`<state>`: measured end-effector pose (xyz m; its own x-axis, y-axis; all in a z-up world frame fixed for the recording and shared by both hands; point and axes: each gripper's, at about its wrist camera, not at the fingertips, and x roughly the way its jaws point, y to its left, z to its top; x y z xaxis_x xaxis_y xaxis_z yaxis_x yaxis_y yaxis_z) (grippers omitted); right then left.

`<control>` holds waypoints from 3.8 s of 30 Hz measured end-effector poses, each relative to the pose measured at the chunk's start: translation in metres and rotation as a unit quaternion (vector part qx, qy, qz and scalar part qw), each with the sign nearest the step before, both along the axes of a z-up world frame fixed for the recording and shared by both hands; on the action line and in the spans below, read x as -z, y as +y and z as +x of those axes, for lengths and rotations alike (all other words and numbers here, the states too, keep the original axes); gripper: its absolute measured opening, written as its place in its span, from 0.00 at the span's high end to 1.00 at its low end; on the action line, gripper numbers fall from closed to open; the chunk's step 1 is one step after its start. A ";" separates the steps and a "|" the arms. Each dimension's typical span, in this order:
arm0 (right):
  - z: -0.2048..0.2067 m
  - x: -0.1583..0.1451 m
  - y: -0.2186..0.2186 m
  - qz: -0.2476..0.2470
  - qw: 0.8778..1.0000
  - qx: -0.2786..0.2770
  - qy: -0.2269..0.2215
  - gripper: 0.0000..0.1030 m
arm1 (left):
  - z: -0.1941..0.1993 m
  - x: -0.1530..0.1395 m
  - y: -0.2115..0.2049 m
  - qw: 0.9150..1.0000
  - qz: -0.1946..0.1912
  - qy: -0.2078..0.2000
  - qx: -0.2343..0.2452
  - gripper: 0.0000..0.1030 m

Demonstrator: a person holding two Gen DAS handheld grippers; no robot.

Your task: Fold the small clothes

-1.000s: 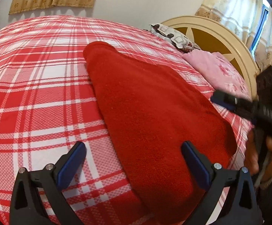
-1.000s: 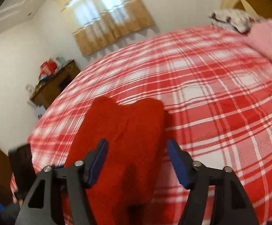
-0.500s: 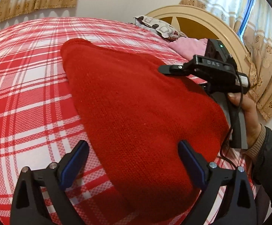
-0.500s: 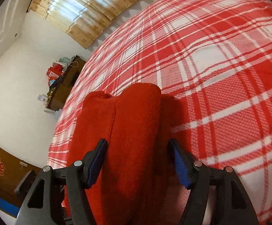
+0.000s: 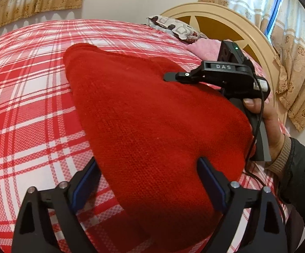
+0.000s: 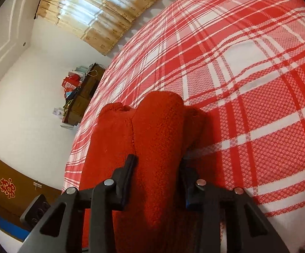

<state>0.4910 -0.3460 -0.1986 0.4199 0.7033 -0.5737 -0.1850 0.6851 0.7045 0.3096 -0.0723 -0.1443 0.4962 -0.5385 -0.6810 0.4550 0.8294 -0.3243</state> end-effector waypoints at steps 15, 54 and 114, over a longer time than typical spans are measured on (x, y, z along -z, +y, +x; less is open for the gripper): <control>-0.042 -0.021 0.006 -0.003 0.999 0.013 -0.033 0.69 | -0.009 -0.010 0.005 1.000 0.001 0.016 0.007 0.55; -0.124 -0.049 0.194 0.055 0.989 -0.133 -0.044 0.69 | -0.120 -0.051 0.128 0.994 0.026 -0.020 -0.105 0.63; -0.146 -0.006 0.392 0.038 0.967 -0.252 0.012 0.68 | -0.216 0.002 0.237 0.974 0.059 0.001 -0.218 0.62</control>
